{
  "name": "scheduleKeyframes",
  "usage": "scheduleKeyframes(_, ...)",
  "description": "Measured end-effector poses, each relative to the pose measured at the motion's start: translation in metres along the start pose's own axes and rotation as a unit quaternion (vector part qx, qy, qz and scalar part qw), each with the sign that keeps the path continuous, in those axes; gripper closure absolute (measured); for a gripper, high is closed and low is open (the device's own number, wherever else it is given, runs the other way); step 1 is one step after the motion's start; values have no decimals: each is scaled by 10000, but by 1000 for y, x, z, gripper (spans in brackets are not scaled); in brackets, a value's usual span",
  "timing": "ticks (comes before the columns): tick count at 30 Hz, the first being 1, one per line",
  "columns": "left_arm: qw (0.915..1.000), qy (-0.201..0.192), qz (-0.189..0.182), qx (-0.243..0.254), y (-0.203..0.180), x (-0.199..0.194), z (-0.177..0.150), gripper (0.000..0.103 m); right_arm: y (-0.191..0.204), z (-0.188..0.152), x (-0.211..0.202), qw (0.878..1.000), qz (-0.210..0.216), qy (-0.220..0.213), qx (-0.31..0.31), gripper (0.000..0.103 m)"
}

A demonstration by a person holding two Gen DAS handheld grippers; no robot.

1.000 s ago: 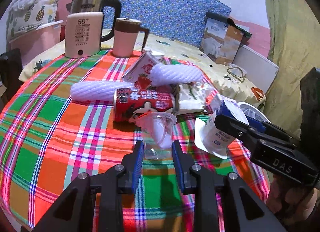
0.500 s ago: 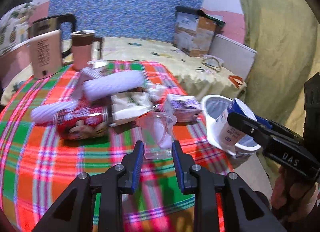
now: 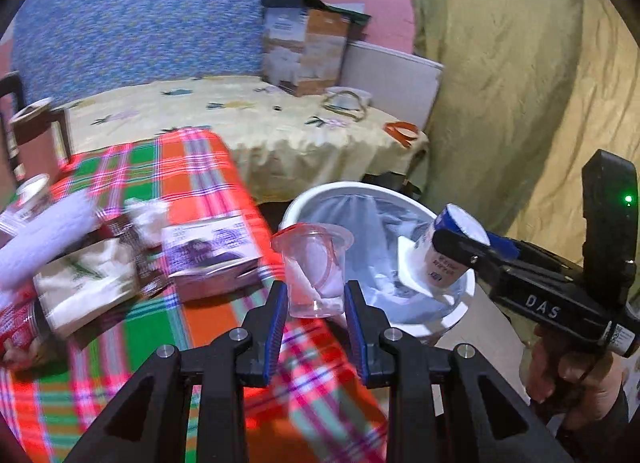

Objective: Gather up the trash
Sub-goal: 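Carry the yogurt cup over the white bin and open the right gripper, then move the right gripper back toward the purple milk carton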

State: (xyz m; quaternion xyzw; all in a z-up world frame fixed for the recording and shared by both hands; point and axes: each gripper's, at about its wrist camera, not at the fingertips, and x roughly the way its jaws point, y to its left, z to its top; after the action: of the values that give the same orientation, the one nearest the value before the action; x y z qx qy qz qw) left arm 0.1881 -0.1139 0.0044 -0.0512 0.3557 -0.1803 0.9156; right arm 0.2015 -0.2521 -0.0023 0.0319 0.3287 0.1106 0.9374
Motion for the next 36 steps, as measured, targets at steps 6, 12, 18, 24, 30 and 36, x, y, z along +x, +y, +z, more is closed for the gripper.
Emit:
scheduleKeyframes(6,9992,263,-272,105,-13,40,7,73,-17,-5,13,9998,-105,161,98,49)
scheduleKeyframes(12,9979,457,-434,152,-18,65,9,73,-33,-8,21,9990,-188,328,228,49)
scheduleKeyframes(18,9969,554,-515,213,-22,72,9,73,-40,-11,23,9983,-209,448,314,49)
scheduleKeyframes(24,9968,573,-531,175,-20,74,11,73,-39,-13,21,9983,-230,437,315,49)
scheduleKeyframes(30,9975,496,-484,112,-19,63,10,73,-38,-12,17,9983,-241,419,313,45)
scheduleKeyframes(36,9988,369,-325,45,-14,41,9,73,-31,-12,8,9989,-192,344,251,39)
